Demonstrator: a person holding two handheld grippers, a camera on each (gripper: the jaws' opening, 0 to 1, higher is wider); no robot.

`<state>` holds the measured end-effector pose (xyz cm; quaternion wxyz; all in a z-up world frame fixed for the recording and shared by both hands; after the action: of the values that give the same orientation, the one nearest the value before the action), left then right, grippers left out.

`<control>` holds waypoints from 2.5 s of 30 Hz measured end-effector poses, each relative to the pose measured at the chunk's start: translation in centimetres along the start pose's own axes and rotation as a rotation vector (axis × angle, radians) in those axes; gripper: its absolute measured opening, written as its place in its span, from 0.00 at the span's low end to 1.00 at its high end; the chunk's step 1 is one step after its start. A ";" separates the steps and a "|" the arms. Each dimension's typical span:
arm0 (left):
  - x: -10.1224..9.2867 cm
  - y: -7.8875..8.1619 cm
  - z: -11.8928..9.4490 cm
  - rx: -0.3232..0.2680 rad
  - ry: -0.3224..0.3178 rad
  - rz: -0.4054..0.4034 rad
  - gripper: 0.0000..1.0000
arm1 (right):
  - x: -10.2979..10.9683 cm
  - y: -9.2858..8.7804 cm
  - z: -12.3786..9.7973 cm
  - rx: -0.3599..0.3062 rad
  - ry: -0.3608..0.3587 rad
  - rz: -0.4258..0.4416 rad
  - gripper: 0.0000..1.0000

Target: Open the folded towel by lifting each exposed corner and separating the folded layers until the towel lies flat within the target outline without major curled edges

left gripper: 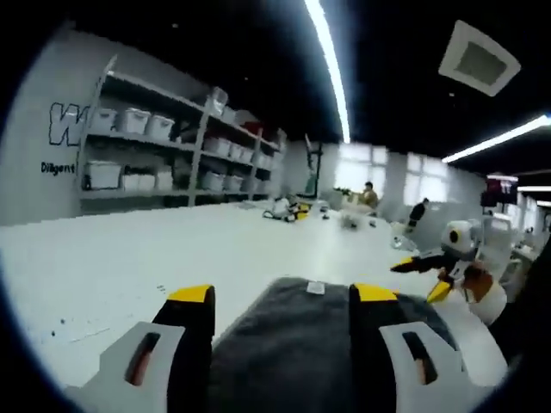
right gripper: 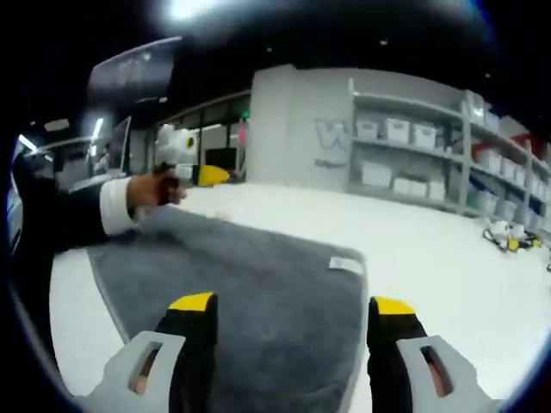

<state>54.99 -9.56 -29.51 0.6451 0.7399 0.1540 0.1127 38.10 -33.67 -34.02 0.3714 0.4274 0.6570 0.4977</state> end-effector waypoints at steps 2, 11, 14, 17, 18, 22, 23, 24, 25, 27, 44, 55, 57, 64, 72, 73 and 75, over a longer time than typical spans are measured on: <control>0.0 -0.1 -1.3 0.023 0.012 0.043 0.61 | 0.4 0.3 0.3 -0.006 -0.004 0.000 0.87; 0.0 0.4 -7.9 0.060 0.130 0.119 0.76 | 2.9 0.4 2.3 0.041 0.026 -0.035 0.99; -0.2 0.3 -10.3 0.032 0.174 0.055 0.91 | 3.4 1.2 2.4 0.017 0.035 -0.026 1.00; -0.4 -1.0 -13.0 0.062 0.225 0.009 1.00 | 3.8 1.6 2.4 -0.005 0.055 -0.012 1.00; -0.7 -1.3 -14.4 0.034 0.239 -0.001 1.00 | 4.1 1.5 2.5 -0.002 0.065 -0.018 1.00; -1.9 -2.4 -18.3 -0.048 0.260 -0.127 1.00 | 4.7 1.5 2.6 0.010 0.072 -0.047 0.99; -2.0 -2.5 -18.7 -0.055 0.263 -0.134 1.00 | 4.8 1.5 2.6 0.010 0.071 -0.047 0.99; -2.2 -2.6 -19.4 -0.065 0.265 -0.147 0.99 | 4.8 1.6 2.6 0.010 0.069 -0.047 0.99; -2.6 -3.1 -21.5 -0.091 0.291 -0.168 0.96 | 5.0 1.9 2.6 -0.003 0.067 -0.045 0.99; -3.2 -3.5 -23.6 -0.117 0.321 -0.159 0.90 | 5.3 2.5 2.4 -0.022 0.062 -0.036 0.95; -6.9 -2.5 -33.6 -0.261 0.460 -0.076 0.73 | 6.3 5.8 -0.9 -0.096 -0.012 -0.115 0.85; -7.1 -2.2 -38.6 -0.246 0.512 -0.087 0.77 | 6.4 6.9 -2.7 -0.115 -0.045 -0.097 0.91; -7.1 -2.5 -38.9 -0.192 0.531 -0.062 0.77 | 6.7 7.0 -2.8 -0.119 -0.044 -0.102 0.91; -7.0 -3.1 -39.1 -0.140 0.563 -0.032 0.91 | 7.8 7.3 -2.4 -0.111 -0.044 -0.164 0.92; -8.0 -2.9 -38.3 -0.165 0.499 -0.028 1.00 | 7.9 7.4 -2.4 -0.113 -0.028 -0.164 1.00; -8.1 -2.8 -38.4 -0.166 0.500 -0.025 1.00 | 8.0 7.5 -2.6 -0.118 -0.032 -0.170 1.00; -8.3 -2.7 -38.6 -0.165 0.498 -0.025 1.00 | 8.8 8.2 -3.0 -0.157 -0.010 -0.171 1.00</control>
<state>32.93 23.15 -26.47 0.6467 0.6324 0.3075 0.2956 33.75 -25.38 -25.90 0.4482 0.3420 0.6481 0.5119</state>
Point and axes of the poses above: the point that each gripper's makers call its tool centre point, and the gripper's own axes: z roughly forward along the fingers, x roughly to its left, y roughly out of its top, the point moved 4 cm from there along -z, roughly backward along the fingers, and after that the axes turned 5 degrees about -y, right-handed, at the moved point
